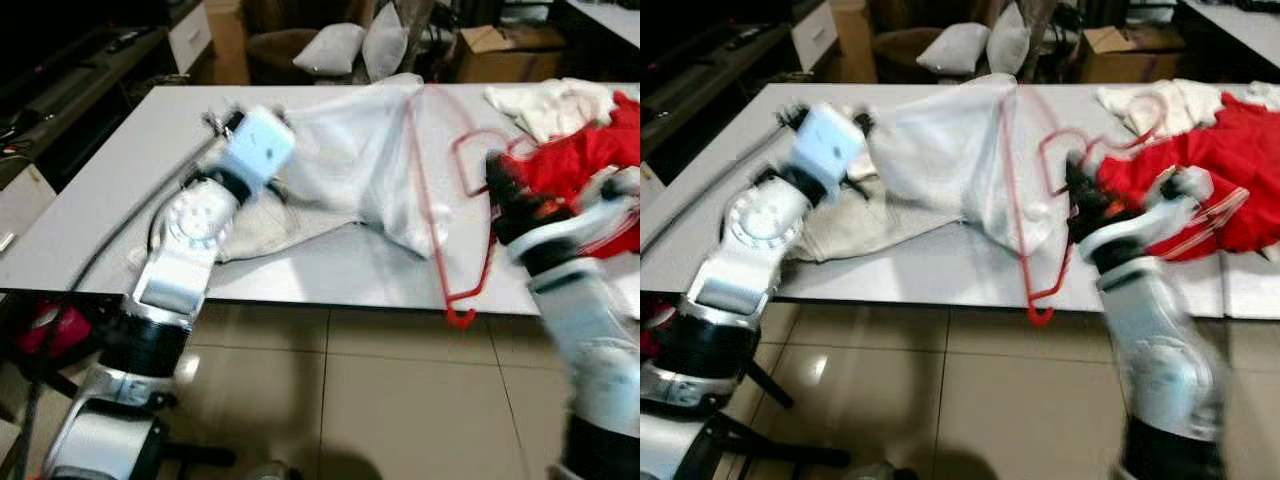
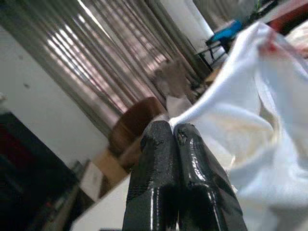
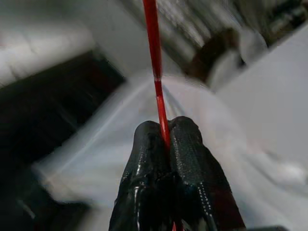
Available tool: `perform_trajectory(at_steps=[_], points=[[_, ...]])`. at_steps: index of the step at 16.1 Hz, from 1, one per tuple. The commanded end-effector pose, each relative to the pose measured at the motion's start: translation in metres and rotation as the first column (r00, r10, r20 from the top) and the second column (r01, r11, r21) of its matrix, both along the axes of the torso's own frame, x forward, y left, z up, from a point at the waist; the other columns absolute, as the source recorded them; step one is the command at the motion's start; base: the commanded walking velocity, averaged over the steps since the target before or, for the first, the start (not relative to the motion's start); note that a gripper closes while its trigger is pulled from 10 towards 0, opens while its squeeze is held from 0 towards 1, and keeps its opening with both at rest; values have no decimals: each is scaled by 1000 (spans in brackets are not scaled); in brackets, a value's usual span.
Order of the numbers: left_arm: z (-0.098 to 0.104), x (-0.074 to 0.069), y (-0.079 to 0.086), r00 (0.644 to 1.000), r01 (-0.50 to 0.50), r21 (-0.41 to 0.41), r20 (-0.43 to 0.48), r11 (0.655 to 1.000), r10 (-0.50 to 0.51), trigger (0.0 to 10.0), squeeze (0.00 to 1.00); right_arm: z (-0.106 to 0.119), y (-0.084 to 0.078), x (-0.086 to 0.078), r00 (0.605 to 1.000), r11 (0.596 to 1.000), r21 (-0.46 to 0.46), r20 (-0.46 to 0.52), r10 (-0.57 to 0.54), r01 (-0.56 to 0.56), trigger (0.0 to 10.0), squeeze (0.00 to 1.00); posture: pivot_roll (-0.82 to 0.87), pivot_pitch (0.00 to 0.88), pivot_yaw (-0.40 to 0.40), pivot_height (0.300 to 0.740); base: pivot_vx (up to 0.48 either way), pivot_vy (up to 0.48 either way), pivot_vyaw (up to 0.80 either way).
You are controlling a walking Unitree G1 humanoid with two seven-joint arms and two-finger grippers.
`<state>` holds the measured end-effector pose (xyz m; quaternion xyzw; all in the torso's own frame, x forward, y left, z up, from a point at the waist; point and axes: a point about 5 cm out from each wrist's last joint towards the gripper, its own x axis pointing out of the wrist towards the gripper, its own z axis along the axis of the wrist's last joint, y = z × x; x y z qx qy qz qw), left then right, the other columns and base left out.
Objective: Hang hanger
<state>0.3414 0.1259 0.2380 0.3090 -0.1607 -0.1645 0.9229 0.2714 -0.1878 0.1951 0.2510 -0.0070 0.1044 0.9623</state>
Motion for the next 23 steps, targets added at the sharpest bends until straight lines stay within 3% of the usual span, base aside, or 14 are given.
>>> perform_trajectory(at_steps=[1, 3, 7, 9, 10, 11, 12, 13, 14, 15, 18, 19, 21, 23], points=[[-19, -1, 5, 997, -19, 35, -72, 999, 22, 0, 0, -54, 8, -8, 957, 993, -91, -287, 41, -70, 10000, 0, -75, 0, 79, 740, 0, 0, 0], [-25, -4, 8, 994, -38, 20, -100, 999, 40, 0, 0, -69, 10, -14, 940, 999, -22, -341, 35, -45, 10000, 0, -66, 0, 77, 740, 0, 0, 0], [-29, -7, 13, 991, -57, 17, -120, 998, 58, 0, 0, -66, 16, -14, 944, 998, 29, -323, 60, -54, 10000, 0, -61, 0, 77, 740, 0, 0, 0], [-24, -9, 7, 995, -24, -11, -100, 1000, 22, 0, 0, -40, 10, -4, 989, 988, 153, -149, 10, 14, 10000, 0, -57, 0, 78, 740, 0, 0, 0], [-23, -9, 7, 996, -17, -20, -93, 1000, 15, 0, 0, -35, 8, -2, 994, 982, 186, -110, -18, 38, 10000, 0, -57, 0, 78, 740, 0, 0, 0], [-22, -13, 6, 994, 5, -129, -107, 992, -19, 0, 0, -30, -2, 0, 994, 919, 382, -90, -67, 97, 10000, 0, -62, 0, 81, 740, 0, 0, 0], [-22, -13, 6, 994, 5, -129, -107, 992, -19, 0, 0, -30, -2, 0, 994, 919, 382, -90, -67, 97, 10000, 0, -62, 0, 81, 740, 0, 0, 0], [-39, -17, 4, 977, 40, -115, -204, 993, -63, 0, 0, -42, -1, 3, 992, 916, 390, -117, -54, 95, 10000, 0, -60, 0, 85, 740, 0, 0, 0], [-63, -25, 1, 936, 110, -60, -328, 992, -124, 0, 0, -42, 2, 10, 996, 852, 518, -86, -29, 70, 10000, 0, -59, 0, 87, 740, 0, 0, 0], [-70, -30, -4, 911, 165, -72, -371, 984, -180, 0, 0, -40, 3, 16, 998, 795, 605, -60, -18, 51, 10000, 0, -52, 0, 84, 740, 0, 0, 0], [-76, -44, -22, 856, 299, -114, -407, 947, -319, 0, 0, -43, 12, 33, 997, 691, 723, -61, 40, 17, 10000, 0, -36, 0, 76, 740, 0, 0, 0], [-80, -52, -29, 825, 355, -110, -431, 929, -366, 0, 0, -45, 19, 39, 995, 668, 744, -77, 69, 11, 10000, 0, -22, 0, 65, 740, 0, 0, 0], [-87, -50, -28, 842, 313, -59, -443, 948, -306, 0, 0, -45, 32, 43, 989, 702, 711, -70, 128, -40, 10000, 0, -9, 0, 55, 740, 0, 0, 0], [-85, -55, -32, 802, 340, -157, -466, 927, -373, 0, 0, -47, 28, 47, 994, 655, 755, -82, 73, 14, 10000, 0, -3, 0, 54, 740, 0, 0, 0]])
